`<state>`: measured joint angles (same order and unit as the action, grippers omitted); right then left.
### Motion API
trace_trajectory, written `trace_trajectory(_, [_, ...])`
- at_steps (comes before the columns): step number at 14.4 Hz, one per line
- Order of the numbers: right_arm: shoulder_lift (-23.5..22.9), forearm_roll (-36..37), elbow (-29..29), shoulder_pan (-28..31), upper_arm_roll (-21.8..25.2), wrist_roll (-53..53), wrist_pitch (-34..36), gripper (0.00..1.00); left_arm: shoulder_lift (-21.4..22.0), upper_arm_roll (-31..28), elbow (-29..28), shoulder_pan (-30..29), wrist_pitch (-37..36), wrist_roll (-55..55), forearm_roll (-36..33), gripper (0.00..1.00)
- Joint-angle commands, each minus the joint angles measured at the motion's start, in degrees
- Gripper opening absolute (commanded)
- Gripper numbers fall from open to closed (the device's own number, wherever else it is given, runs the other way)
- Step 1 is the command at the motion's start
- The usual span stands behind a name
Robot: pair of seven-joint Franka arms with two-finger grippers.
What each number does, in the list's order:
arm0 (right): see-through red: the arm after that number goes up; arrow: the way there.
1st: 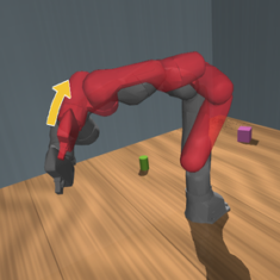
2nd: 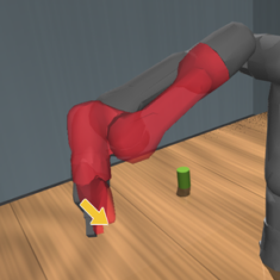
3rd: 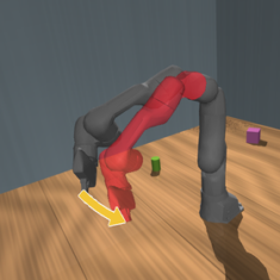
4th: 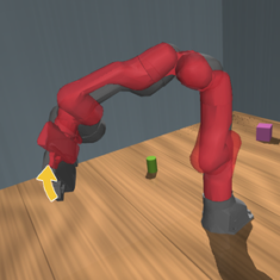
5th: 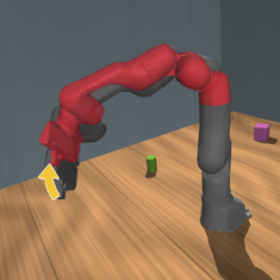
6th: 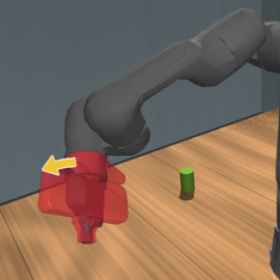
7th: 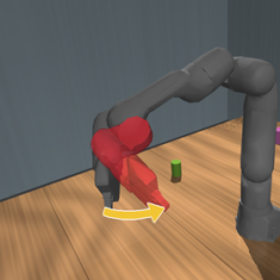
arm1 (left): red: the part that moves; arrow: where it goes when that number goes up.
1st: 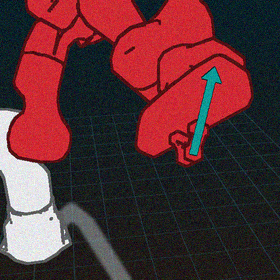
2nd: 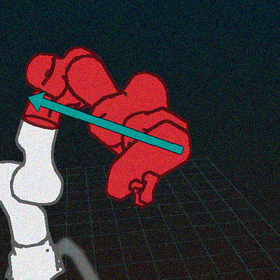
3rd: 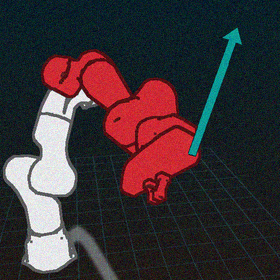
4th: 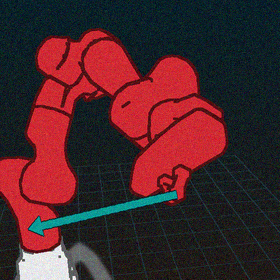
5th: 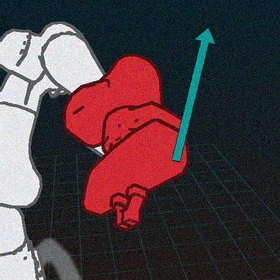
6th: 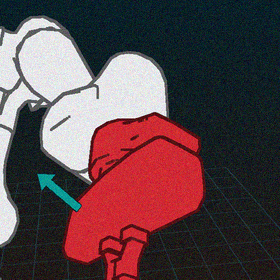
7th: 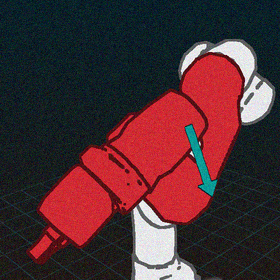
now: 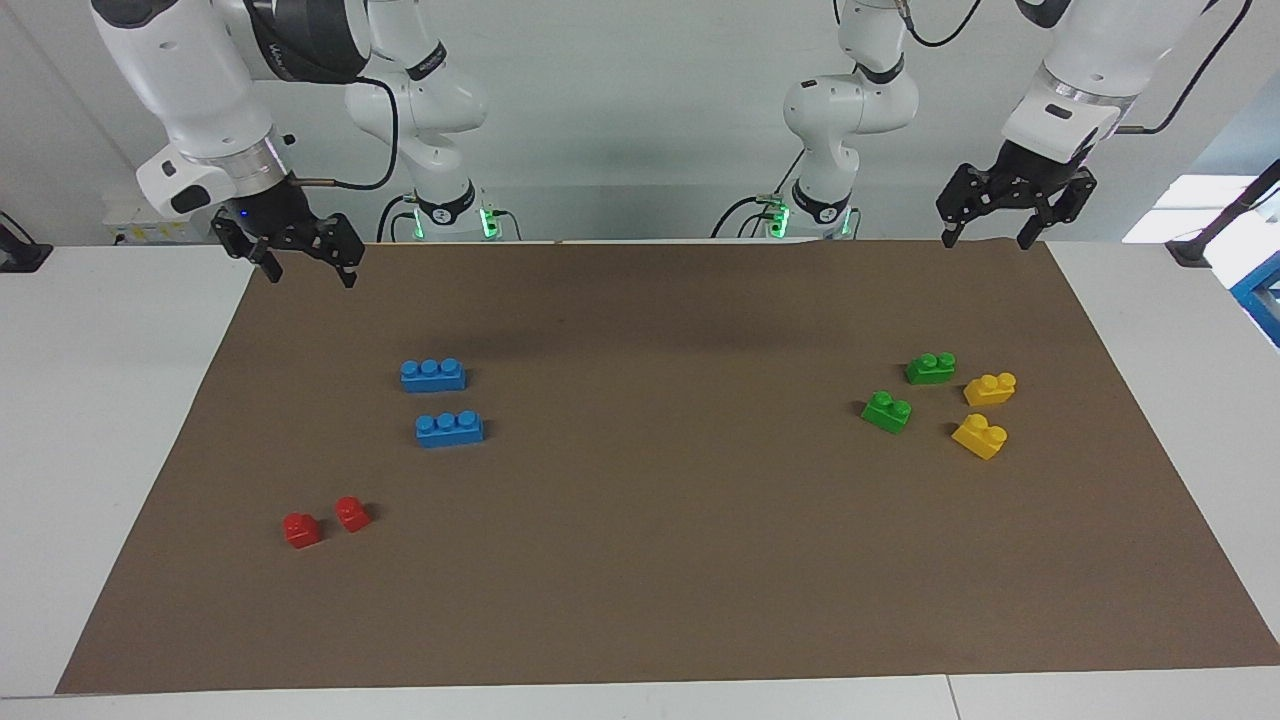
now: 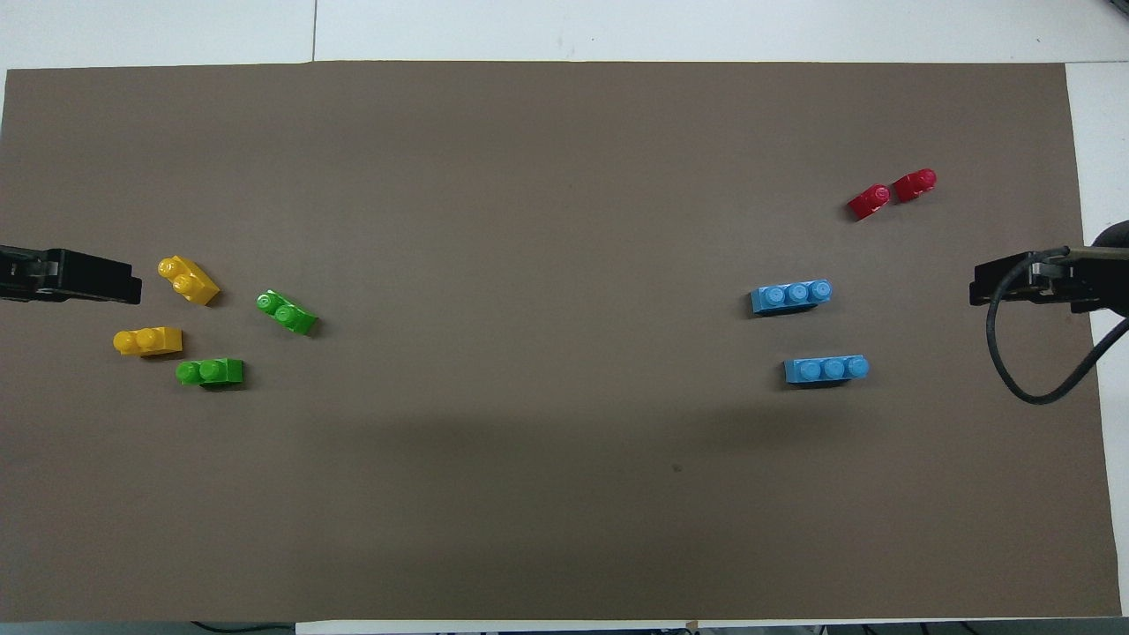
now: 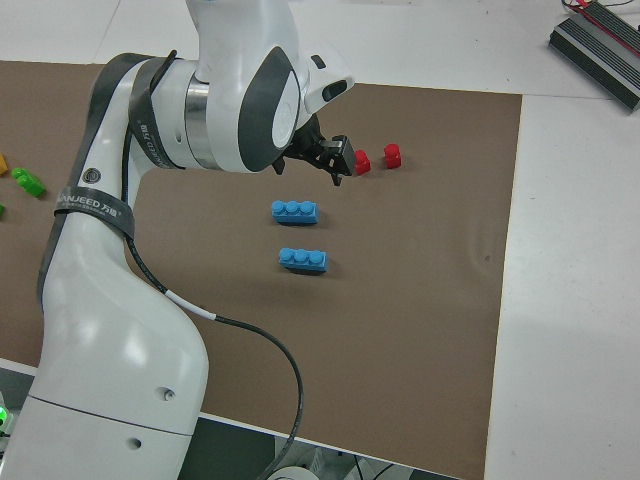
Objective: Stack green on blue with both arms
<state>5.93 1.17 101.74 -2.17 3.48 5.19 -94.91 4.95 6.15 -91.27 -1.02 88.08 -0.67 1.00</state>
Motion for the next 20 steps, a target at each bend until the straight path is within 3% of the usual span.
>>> trace_trajectory(1, [0.0, -0.2, 0.0, 0.2, -0.1, 0.3, -0.5, 1.0, 2.3, -0.4, -2.9, 0.6, 0.9, 3.5, 0.8, 1.0])
trace_trajectory(7, [0.0, -0.3, 0.0, 0.2, -0.1, 2.9, -1.2, 1.0, 4.9, -0.3, -8.6, 2.0, 4.2, 18.5, 0.8, 1.0])
trace_trajectory(12, [-1.7, -0.6, 0.7, 0.1, -0.1, 23.0, -3.4, 1.0, 7.8, -0.3, -17.5, 3.1, 12.5, 34.1, 2.0, 1.0])
trace_trajectory(18, [-8.0, -9.9, -0.1, 0.4, -0.1, 44.9, -3.9, 1.0, 7.4, -0.5, -24.4, 3.0, 18.3, 40.9, 2.0, 1.0])
trace_trajectory(20, [-10.1, -12.8, -0.8, 0.7, -0.1, 52.4, -4.7, 1.0, 7.4, -0.5, -28.4, 2.6, 23.5, 44.7, 2.0, 1.0])
